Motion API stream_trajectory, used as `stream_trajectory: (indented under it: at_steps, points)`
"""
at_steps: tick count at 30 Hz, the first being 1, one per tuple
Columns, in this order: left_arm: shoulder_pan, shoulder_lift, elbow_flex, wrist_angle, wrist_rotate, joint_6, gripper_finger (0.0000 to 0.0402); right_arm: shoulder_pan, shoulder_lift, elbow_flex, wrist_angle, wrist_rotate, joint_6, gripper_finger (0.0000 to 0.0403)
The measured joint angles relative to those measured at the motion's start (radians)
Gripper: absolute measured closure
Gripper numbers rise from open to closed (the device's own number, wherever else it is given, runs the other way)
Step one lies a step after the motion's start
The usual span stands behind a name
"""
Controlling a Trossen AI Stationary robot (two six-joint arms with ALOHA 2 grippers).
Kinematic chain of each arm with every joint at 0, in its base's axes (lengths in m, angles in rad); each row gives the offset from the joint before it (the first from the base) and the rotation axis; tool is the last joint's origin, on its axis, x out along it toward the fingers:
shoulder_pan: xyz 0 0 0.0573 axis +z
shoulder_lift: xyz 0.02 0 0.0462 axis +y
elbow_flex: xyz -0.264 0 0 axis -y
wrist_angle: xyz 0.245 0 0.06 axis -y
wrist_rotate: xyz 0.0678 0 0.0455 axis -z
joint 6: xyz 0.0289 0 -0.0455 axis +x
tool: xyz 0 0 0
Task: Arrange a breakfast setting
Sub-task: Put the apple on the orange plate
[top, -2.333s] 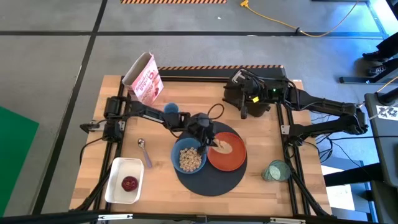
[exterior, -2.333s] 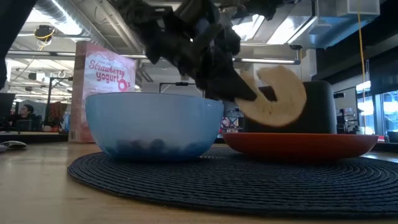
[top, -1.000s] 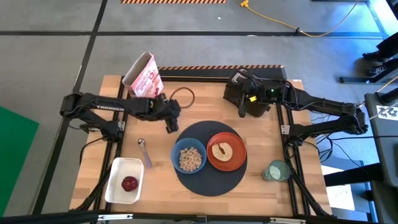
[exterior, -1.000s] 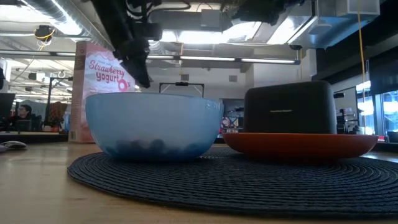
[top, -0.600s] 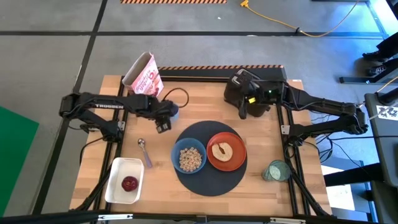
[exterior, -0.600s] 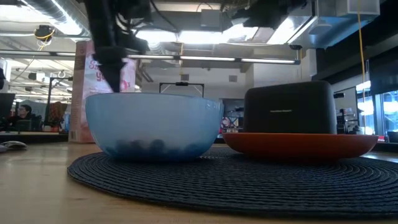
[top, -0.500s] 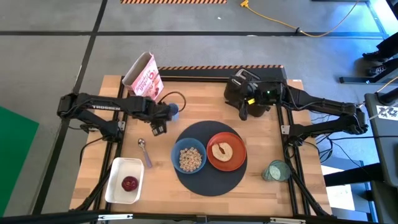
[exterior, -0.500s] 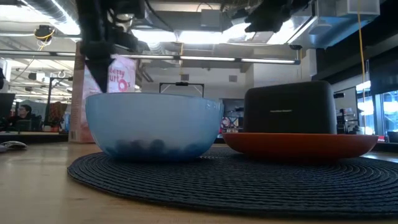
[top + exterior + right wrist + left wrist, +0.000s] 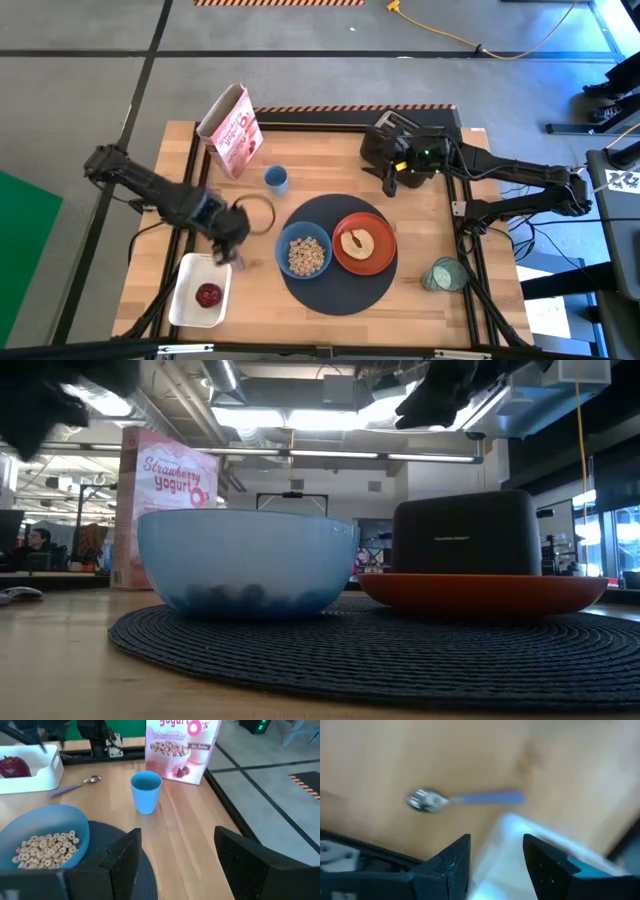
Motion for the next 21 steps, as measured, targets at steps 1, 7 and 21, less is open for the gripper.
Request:
stream_trajectory:
  at_steps: [1, 7, 21]
  points:
    - [-0.048, 0.000, 0.005, 0.002, 0.019, -0.007, 0.0230, 0.000, 0.000, 0.000, 0.010, 0.000, 0.000, 0.0164]
    - [-0.341, 0.006, 0.014, 0.124, 0.036, -0.207, 0.0257, 0.000, 0.000, 0.000, 0.052, -0.028, 0.003, 0.0164]
    - [-0.661, 0.158, 0.015, 0.297, -0.039, -0.505, 0.0293, 0.000, 0.000, 0.000, 0.132, -0.081, 0.065, 0.0164]
